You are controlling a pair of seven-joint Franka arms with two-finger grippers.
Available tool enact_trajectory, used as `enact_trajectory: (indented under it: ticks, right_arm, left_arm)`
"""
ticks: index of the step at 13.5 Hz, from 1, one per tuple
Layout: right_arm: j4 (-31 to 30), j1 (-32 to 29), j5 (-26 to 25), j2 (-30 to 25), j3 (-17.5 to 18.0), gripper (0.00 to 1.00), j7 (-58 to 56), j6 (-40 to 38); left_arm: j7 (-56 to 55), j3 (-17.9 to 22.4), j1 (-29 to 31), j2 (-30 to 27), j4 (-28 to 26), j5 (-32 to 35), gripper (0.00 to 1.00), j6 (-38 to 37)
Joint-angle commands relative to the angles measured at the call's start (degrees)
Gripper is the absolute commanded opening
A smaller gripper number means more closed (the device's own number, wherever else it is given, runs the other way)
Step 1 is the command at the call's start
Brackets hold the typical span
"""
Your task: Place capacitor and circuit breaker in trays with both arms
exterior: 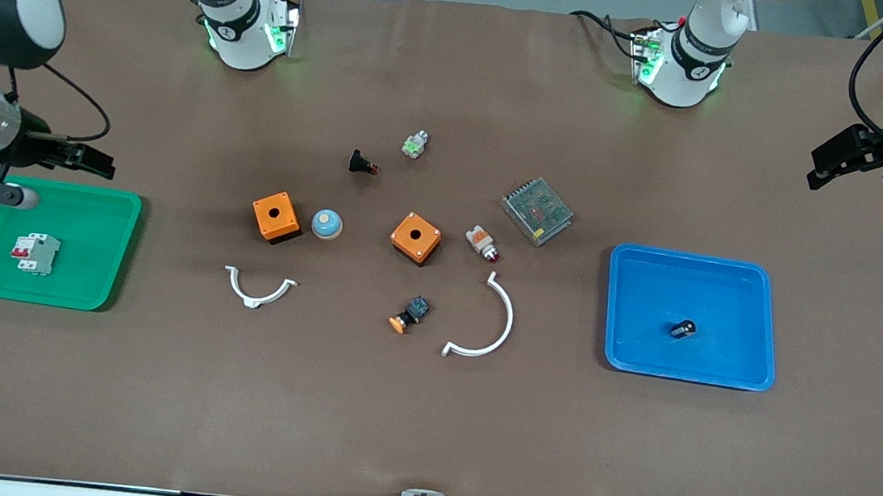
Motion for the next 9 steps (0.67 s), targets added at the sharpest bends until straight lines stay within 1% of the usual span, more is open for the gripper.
enact_trajectory:
  ticks: [1,5,6,9]
  right_arm:
    - [-0.2,2.0,2.3,-2.8,-0.6,1.0,1.9,-0.3]
    - [7.2,1.9,5.6,-2.6,-0.8,1.0,1.9,-3.6]
    - [8.8,1.7,5.6,-2.5,-1.0,1.0,1.7,-3.5]
    - [16.2,1.5,5.3,-1.3,-1.1,1.0,1.7,-3.5]
  left_arm:
    - [1.1,0.2,0.0,-0.8,-0.9,-0.2,1.0,-0.4]
    - [1.1,0.4,0.0,-0.5,-0.8,-0.2,1.0,-0.4]
    - [1.1,0.4,-0.1,-0.2,-0.7,-0.2,1.0,-0.4]
    - [0.8,0.4,0.0,0.8,0.6,-0.1,1.0,-0.4]
